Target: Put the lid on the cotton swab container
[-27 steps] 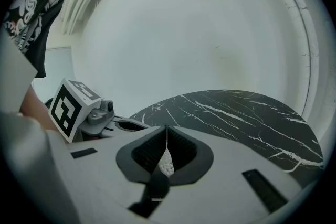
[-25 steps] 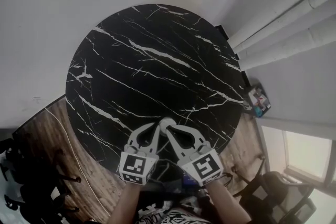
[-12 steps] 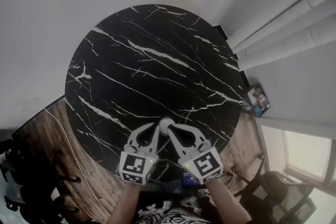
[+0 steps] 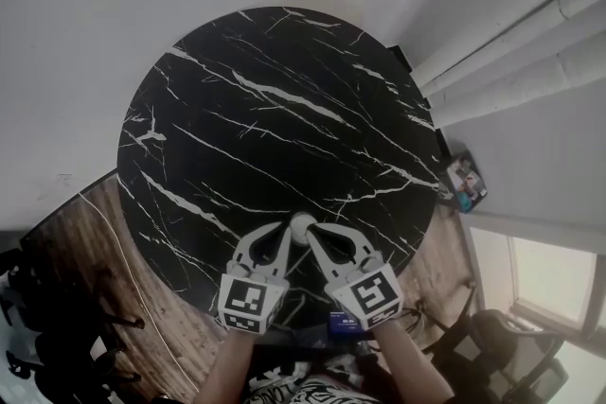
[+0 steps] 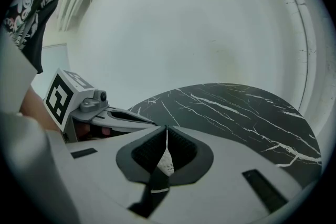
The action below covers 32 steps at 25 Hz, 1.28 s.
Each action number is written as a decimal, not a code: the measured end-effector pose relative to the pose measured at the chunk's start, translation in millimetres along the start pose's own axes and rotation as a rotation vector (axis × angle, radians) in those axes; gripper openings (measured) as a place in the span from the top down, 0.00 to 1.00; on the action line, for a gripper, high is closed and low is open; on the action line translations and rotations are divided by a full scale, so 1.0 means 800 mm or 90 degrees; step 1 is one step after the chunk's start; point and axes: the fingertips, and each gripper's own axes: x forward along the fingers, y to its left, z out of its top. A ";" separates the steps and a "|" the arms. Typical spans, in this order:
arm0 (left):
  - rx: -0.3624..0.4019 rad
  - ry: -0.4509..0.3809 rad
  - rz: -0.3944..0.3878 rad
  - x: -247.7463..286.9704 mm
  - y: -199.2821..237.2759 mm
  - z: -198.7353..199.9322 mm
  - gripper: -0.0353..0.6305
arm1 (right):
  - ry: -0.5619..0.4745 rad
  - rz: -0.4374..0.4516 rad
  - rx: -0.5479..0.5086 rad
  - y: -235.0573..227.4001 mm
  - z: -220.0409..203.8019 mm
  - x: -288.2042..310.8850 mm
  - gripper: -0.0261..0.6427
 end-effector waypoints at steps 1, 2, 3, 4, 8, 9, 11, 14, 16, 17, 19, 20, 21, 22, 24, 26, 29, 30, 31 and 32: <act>-0.001 0.000 -0.001 0.000 0.000 0.000 0.93 | 0.004 0.000 -0.003 0.000 -0.001 0.000 0.93; -0.001 0.001 -0.003 0.000 -0.001 -0.002 0.93 | 0.008 0.000 -0.005 0.000 -0.003 0.001 0.93; -0.001 0.002 -0.006 0.001 -0.001 -0.003 0.93 | 0.010 0.001 -0.006 0.000 -0.004 0.002 0.93; -0.002 0.002 -0.008 0.001 -0.001 -0.004 0.93 | 0.011 0.000 -0.006 -0.001 -0.005 0.002 0.93; -0.005 0.000 -0.012 0.001 -0.001 -0.004 0.93 | 0.013 0.000 -0.006 -0.002 -0.008 0.003 0.93; -0.006 0.000 -0.012 0.001 -0.001 -0.004 0.93 | 0.013 0.000 -0.006 -0.003 -0.008 0.003 0.93; -0.008 -0.001 -0.012 0.002 -0.001 -0.004 0.93 | 0.016 -0.002 -0.006 -0.004 -0.008 0.004 0.93; -0.006 0.000 -0.015 0.002 -0.002 -0.003 0.93 | 0.019 -0.004 -0.006 -0.006 -0.010 0.004 0.93; -0.005 0.001 -0.019 0.002 -0.002 -0.004 0.93 | 0.019 -0.005 -0.005 -0.006 -0.012 0.004 0.93; -0.005 0.001 -0.020 0.002 -0.003 -0.004 0.93 | 0.020 -0.005 -0.007 -0.006 -0.013 0.004 0.93; -0.009 0.000 -0.022 0.002 -0.002 -0.004 0.93 | 0.026 -0.006 -0.018 -0.005 -0.016 0.005 0.93; -0.013 -0.001 -0.024 0.002 -0.002 -0.004 0.93 | 0.028 -0.007 -0.023 -0.005 -0.016 0.006 0.93; -0.018 -0.001 -0.024 0.003 -0.002 -0.004 0.93 | 0.029 -0.008 -0.025 -0.005 -0.017 0.006 0.93; -0.022 -0.001 -0.025 0.003 -0.002 -0.005 0.93 | 0.027 -0.008 -0.025 -0.005 -0.017 0.006 0.93; -0.022 -0.001 -0.026 0.003 -0.003 -0.004 0.93 | 0.022 -0.005 -0.021 -0.005 -0.016 0.006 0.93; -0.019 -0.002 -0.028 0.003 -0.003 -0.003 0.93 | 0.015 -0.004 -0.022 -0.005 -0.016 0.006 0.93; -0.021 -0.004 -0.031 0.003 -0.003 -0.004 0.93 | 0.000 -0.007 -0.031 -0.005 -0.016 0.005 0.93; -0.022 -0.004 -0.031 0.003 -0.002 -0.004 0.93 | -0.008 -0.006 -0.029 -0.006 -0.016 0.005 0.93; -0.023 -0.005 -0.032 0.003 -0.002 -0.004 0.93 | -0.016 -0.005 -0.026 -0.006 -0.016 0.005 0.93; -0.024 -0.005 -0.031 0.003 -0.002 -0.004 0.93 | -0.023 -0.002 -0.022 -0.006 -0.015 0.005 0.93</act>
